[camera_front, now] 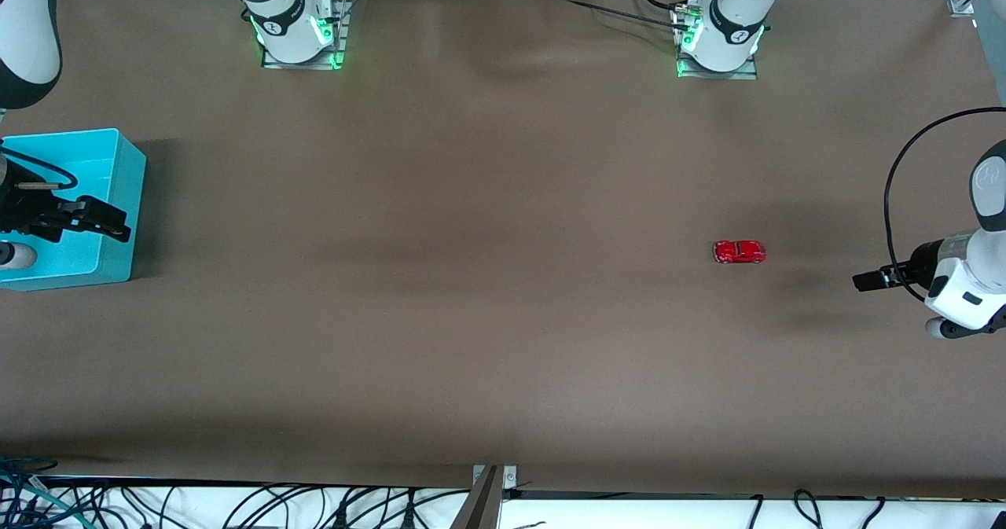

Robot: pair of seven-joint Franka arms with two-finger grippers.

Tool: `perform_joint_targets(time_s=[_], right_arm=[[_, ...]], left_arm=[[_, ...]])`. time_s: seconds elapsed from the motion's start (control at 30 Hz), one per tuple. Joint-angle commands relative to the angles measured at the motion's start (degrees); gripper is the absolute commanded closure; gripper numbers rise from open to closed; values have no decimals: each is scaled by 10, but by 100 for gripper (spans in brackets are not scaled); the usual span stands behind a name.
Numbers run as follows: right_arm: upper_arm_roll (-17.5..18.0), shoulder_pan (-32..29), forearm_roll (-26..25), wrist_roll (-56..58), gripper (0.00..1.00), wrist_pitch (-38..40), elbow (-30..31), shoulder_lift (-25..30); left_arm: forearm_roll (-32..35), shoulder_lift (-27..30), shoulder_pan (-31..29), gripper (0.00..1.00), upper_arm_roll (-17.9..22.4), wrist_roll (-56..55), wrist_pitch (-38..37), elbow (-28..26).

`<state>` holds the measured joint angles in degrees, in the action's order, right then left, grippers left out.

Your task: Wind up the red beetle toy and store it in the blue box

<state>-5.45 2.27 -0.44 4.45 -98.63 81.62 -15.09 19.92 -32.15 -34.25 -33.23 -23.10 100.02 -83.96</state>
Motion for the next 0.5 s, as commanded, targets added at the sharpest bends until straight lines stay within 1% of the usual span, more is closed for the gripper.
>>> perform_joint_targets(time_s=[0.0, 0.1, 0.3, 0.37, 0.47], right_arm=[[2, -2, -6, 3, 0, 1, -5, 2], [2, -2, -5, 3, 0, 1, -5, 2], [2, -2, -5, 3, 0, 1, -5, 2], [2, -2, -5, 3, 0, 1, -5, 2], [2, -2, -5, 3, 0, 1, -5, 2]], left_arm=[[-38, 3, 1, 0, -4, -138, 1, -5], [-51, -5, 1, 0, -7, -257, 1, -6], [-62, -32, 16, 0, -8, -431, 2, -6], [-65, -42, 16, 0, -8, -477, 3, -7], [-74, -53, 16, 0, -8, -519, 7, -23]])
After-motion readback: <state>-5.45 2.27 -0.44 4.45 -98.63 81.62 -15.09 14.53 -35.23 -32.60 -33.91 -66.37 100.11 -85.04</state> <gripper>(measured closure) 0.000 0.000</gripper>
